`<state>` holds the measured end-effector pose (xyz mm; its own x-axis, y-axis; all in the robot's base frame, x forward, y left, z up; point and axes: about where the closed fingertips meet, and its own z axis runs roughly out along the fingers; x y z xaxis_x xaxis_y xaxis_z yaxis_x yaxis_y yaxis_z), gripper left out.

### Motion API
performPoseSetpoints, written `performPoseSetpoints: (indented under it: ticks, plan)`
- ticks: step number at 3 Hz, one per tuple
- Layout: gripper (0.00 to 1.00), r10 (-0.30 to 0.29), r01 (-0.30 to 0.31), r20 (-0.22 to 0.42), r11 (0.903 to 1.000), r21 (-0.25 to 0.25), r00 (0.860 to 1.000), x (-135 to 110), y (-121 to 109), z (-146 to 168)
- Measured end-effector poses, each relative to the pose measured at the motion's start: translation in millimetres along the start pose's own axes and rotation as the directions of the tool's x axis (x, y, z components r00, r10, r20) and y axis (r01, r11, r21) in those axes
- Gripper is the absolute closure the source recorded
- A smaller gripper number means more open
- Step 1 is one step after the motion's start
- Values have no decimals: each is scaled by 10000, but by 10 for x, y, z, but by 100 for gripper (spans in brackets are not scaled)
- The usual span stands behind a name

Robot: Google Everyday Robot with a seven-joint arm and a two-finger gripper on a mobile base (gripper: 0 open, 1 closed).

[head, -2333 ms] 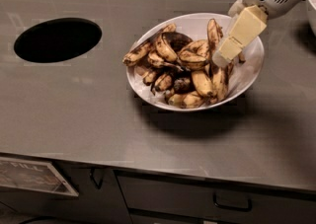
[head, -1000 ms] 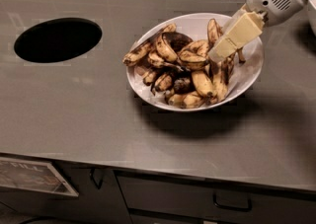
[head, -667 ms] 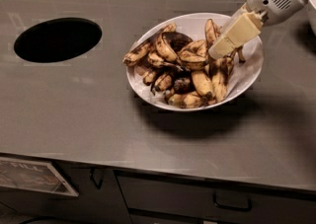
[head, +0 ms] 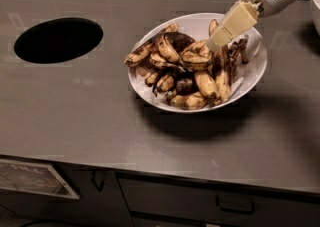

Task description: Pick banana from white bowl

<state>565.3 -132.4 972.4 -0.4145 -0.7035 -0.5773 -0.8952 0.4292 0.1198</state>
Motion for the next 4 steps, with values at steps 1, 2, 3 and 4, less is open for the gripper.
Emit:
performPoseSetpoints:
  ticks: [1, 2, 3, 4]
  plan:
    - [29, 63, -63, -26, 10000, 13, 10000, -7, -43, 22]
    - [28, 69, -69, -33, 10000, 13, 10000, -6, -45, 24]
    - [29, 198, -198, -198, 9998, 17, 9996, 16, -89, 75]
    - [29, 433, -421, -536, 9989, 226, 9976, 51, -120, 124]
